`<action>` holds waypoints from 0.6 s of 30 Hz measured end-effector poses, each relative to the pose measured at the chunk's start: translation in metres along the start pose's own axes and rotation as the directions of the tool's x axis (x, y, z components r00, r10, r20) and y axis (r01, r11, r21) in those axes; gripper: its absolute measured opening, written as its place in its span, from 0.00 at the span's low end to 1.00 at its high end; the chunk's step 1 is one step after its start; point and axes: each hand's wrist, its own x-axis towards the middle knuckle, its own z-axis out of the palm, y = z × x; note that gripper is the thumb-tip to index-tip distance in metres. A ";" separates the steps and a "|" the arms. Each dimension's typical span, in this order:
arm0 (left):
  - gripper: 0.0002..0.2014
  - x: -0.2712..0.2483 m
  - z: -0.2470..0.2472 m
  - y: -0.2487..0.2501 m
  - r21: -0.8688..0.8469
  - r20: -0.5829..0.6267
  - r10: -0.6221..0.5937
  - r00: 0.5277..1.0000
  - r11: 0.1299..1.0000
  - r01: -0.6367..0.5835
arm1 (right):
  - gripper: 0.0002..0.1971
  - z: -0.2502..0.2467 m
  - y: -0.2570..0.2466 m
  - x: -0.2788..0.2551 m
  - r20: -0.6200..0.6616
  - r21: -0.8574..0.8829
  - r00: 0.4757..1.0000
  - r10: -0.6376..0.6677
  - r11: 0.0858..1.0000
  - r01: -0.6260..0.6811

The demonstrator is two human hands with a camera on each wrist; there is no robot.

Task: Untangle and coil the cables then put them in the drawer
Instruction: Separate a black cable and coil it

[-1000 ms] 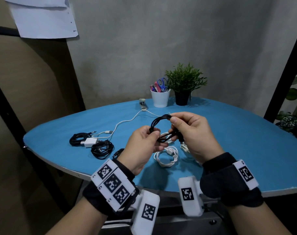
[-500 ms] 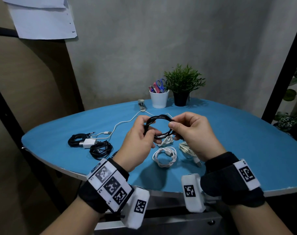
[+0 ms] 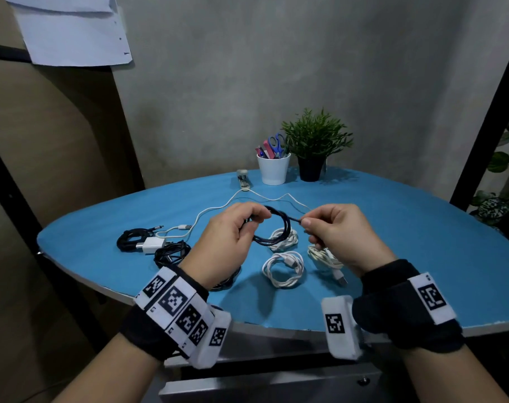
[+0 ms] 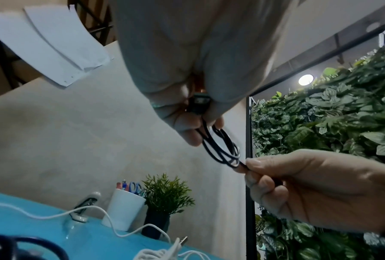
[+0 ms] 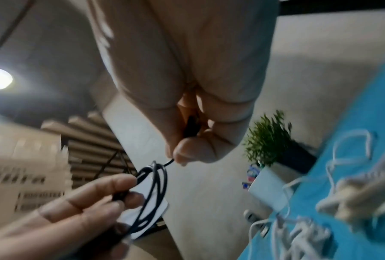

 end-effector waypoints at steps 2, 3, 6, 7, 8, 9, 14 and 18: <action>0.14 -0.002 0.002 0.000 0.038 0.057 -0.019 0.998 0.999 0.017 | 0.11 -0.001 0.002 0.005 -0.077 -0.051 0.997 0.005 0.999 -0.009; 0.13 -0.002 0.003 0.001 0.062 0.079 -0.033 0.996 0.998 0.028 | 0.11 -0.001 0.002 0.006 -0.098 -0.037 0.995 0.015 0.999 -0.018; 0.13 -0.001 0.004 0.001 0.157 0.083 -0.065 0.994 0.986 0.051 | 0.11 0.002 0.001 0.003 -0.064 0.055 0.996 0.064 0.997 -0.060; 0.13 0.000 0.003 0.001 0.191 0.070 -0.069 0.995 0.980 0.055 | 0.11 0.004 0.001 0.000 -0.022 0.086 0.997 0.081 0.993 -0.078; 0.13 0.001 0.002 0.000 0.220 0.057 -0.073 0.996 0.974 0.059 | 0.12 0.006 0.001 -0.003 0.035 0.103 0.995 0.097 0.990 -0.101; 0.13 0.002 0.002 -0.001 0.242 0.047 -0.076 0.996 0.968 0.063 | 0.12 0.007 0.001 -0.007 0.098 0.106 0.989 0.115 0.986 -0.125; 0.13 0.004 0.008 -0.002 0.281 0.057 -0.068 0.996 0.958 0.049 | 0.09 0.009 0.000 -0.010 0.267 0.201 0.946 0.183 0.950 -0.240; 0.12 0.003 0.011 -0.002 0.191 0.050 -0.090 0.995 0.978 0.079 | 0.08 0.008 -0.003 -0.012 0.360 0.380 0.917 0.170 0.871 -0.311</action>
